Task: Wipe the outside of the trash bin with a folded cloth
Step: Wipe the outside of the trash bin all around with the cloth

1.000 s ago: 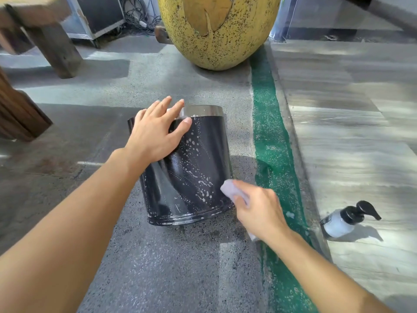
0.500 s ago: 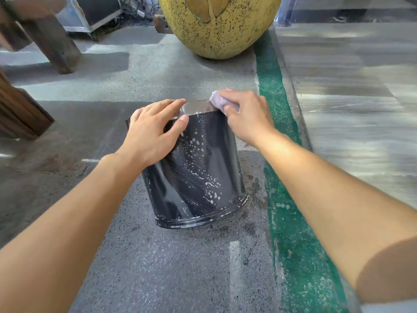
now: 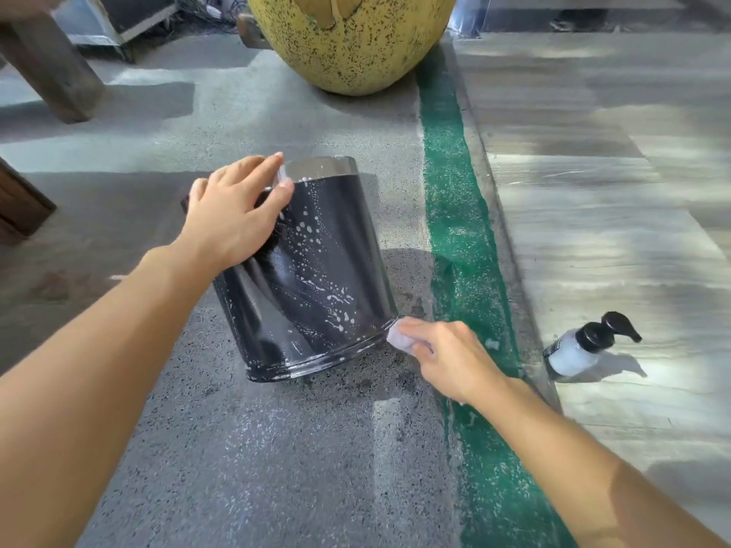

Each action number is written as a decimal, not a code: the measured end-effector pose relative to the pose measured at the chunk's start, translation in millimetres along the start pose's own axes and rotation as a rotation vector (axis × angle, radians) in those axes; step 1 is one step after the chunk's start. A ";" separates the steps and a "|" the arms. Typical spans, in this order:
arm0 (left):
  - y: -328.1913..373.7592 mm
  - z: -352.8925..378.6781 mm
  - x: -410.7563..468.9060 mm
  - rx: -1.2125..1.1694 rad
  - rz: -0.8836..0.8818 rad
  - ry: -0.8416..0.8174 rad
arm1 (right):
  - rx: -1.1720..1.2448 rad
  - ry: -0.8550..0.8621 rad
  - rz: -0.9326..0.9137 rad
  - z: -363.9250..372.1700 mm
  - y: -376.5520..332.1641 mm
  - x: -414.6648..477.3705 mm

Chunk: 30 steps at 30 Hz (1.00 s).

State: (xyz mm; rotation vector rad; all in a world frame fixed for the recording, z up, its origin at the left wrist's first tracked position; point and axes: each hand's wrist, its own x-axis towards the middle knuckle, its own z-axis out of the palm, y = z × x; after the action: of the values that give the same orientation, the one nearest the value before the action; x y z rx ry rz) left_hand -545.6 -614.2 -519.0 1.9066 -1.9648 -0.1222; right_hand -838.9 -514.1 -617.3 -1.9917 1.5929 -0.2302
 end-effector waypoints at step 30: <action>5.0 5.5 -16.0 0.007 -0.041 -0.002 | -0.006 0.199 -0.225 -26.3 -63.3 29.0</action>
State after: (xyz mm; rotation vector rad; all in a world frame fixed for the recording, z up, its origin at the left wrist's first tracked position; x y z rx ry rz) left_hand -552.4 -599.4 -525.9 1.9528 -1.9302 -0.1281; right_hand -790.2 -541.8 -568.4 -2.2107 1.4841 -0.5250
